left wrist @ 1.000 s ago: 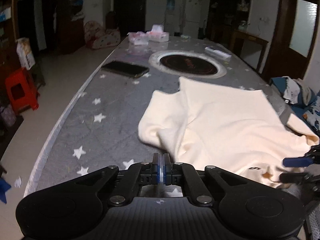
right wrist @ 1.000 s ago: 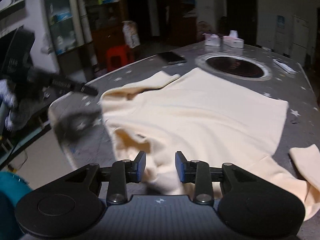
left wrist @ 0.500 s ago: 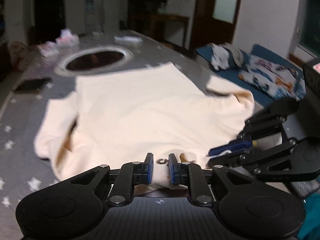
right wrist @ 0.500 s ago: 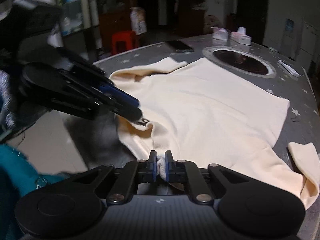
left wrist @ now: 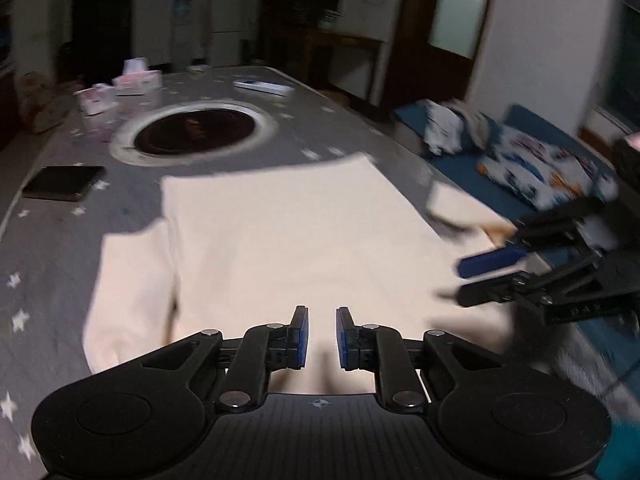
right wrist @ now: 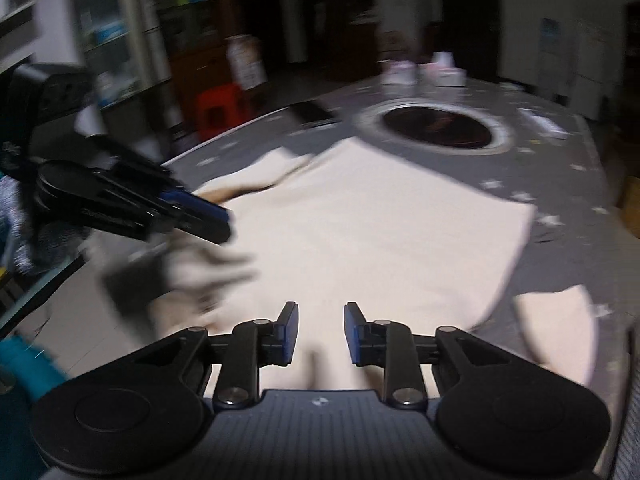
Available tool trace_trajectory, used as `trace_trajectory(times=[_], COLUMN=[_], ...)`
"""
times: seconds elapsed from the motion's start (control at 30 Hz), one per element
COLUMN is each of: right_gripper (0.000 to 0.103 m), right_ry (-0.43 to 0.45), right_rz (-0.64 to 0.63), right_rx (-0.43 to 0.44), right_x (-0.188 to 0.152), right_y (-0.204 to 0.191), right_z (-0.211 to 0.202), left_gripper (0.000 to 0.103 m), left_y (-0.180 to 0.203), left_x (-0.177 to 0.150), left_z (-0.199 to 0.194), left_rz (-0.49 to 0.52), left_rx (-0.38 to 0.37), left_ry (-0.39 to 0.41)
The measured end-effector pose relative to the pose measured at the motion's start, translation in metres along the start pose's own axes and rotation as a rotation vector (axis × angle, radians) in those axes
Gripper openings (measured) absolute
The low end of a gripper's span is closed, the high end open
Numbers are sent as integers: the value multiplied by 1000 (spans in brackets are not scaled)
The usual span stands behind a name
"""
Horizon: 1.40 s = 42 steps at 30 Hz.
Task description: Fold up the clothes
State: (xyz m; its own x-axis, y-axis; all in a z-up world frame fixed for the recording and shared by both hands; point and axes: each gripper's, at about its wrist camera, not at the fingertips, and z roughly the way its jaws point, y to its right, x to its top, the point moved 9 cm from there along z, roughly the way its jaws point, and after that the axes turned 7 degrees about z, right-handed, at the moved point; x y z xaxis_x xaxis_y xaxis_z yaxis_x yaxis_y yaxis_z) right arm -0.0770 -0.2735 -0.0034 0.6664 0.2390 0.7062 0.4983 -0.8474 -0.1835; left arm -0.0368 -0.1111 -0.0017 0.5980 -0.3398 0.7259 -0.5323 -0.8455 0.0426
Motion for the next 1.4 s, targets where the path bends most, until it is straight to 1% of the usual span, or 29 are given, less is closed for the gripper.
trace_trajectory(times=[0.1, 0.2, 0.3, 0.37, 0.43, 0.5, 0.57, 0.67, 0.7, 0.73, 0.9, 0.97, 1.07, 1.1, 1.13, 1.2, 1.27, 1.33, 1.4], right_gripper=[24, 24, 25, 25, 25, 25, 24, 23, 20, 16, 16, 20, 23, 25, 31, 38, 39, 45, 48], right_ry=[15, 23, 34, 37, 31, 19, 5, 15, 17, 21, 37, 35, 62, 69, 76, 87, 83, 68, 47], right_rz=[68, 124, 183, 206, 222, 220, 217, 217, 218, 213, 153, 127, 88, 85, 83, 69, 35, 4, -27], right_rx=[-83, -144, -201, -224, -239, -258, -274, -288, -297, -302, -333, -345, -346, -331, -316, -278, -228, -179, -134], right_x=[15, 27, 40, 47, 53, 57, 59, 69, 73, 78, 98, 106, 115, 115, 116, 115, 105, 94, 77], right_y=[39, 72, 106, 123, 136, 144, 150, 157, 159, 160, 161, 160, 151, 145, 139, 124, 101, 77, 54], right_z=[12, 26, 41, 52, 65, 80, 93, 108, 112, 117, 139, 143, 133, 126, 120, 105, 92, 85, 79], left_gripper=[16, 16, 16, 16, 16, 15, 15, 11, 11, 11, 9, 9, 10, 10, 10, 10, 10, 12, 15], left_y=[-21, -39, -56, -63, -73, -82, -90, -103, -108, -113, -140, -149, -161, -166, -170, -179, -183, -181, -169], left_x=[22, 38, 50, 52, 54, 55, 57, 59, 59, 59, 61, 62, 62, 61, 61, 61, 58, 53, 48], left_z=[25, 51, 78, 92, 107, 116, 119, 121, 122, 122, 123, 121, 106, 98, 89, 68, 48, 30, 22], left_rz=[-62, -98, -132, -151, -169, -170, -175, -161, -157, -159, -168, -189, -216, -225, -234, -252, -263, -262, -219], left_rx=[28, 49, 63, 75, 89, 121, 131, 182, 202, 218, 305, 314, 315, 314, 318, 327, 328, 322, 313], left_ry=[-5, -18, -32, -42, -56, -61, -46, -39, -36, -35, -31, -35, -13, 1, 14, 47, 73, 90, 81])
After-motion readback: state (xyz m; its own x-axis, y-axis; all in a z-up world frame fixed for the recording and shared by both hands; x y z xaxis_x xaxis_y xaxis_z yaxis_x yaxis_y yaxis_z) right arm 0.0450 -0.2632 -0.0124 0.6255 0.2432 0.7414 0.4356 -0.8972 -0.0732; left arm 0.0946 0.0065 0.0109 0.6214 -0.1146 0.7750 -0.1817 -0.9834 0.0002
